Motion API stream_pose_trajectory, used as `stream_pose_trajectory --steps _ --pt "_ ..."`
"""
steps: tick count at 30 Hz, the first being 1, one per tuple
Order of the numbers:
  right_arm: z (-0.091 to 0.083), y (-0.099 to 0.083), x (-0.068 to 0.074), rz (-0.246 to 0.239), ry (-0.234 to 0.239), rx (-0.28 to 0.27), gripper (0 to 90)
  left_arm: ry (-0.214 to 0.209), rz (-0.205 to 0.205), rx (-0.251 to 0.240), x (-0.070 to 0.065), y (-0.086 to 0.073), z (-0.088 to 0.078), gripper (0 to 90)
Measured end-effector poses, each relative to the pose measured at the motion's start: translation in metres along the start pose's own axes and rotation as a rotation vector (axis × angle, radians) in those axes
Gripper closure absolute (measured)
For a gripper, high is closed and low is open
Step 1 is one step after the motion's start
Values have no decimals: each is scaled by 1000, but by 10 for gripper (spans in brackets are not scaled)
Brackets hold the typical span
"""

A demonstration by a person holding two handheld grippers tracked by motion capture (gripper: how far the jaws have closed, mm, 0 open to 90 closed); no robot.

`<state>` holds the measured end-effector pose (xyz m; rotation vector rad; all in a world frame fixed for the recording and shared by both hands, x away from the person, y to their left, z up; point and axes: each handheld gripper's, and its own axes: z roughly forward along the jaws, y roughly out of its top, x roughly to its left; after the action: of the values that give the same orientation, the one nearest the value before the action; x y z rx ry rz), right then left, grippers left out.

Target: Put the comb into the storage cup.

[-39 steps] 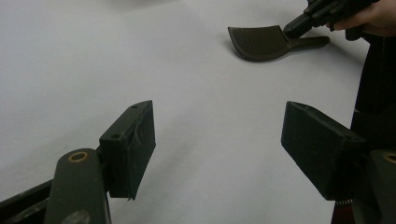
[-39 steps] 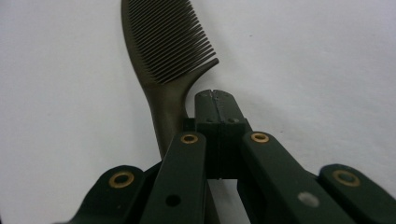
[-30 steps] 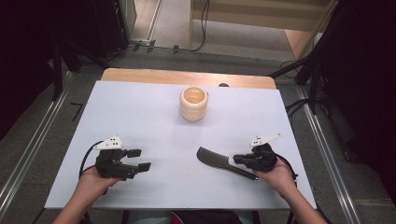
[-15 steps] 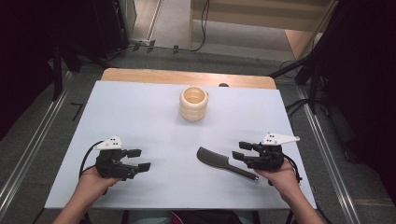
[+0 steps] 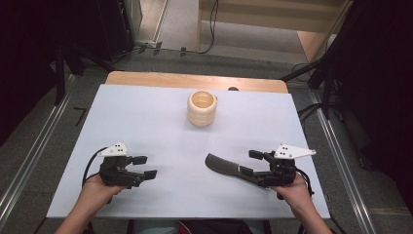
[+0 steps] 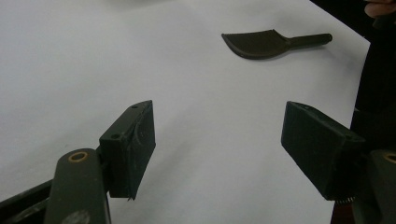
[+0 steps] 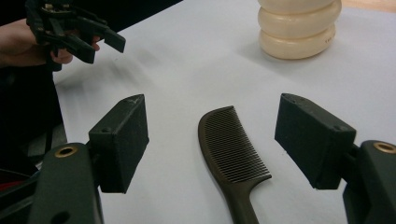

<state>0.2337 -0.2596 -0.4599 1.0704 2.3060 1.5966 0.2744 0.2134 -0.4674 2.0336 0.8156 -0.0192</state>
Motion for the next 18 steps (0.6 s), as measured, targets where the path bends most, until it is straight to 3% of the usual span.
stream_pose_trajectory --steps 11,18 --pt "1 -3 -9 9 -12 -7 214 -1 0 -3 0 0 0 269" --pt "-1 -6 -17 2 -24 19 185 0 0 -2 0 0 0 269"
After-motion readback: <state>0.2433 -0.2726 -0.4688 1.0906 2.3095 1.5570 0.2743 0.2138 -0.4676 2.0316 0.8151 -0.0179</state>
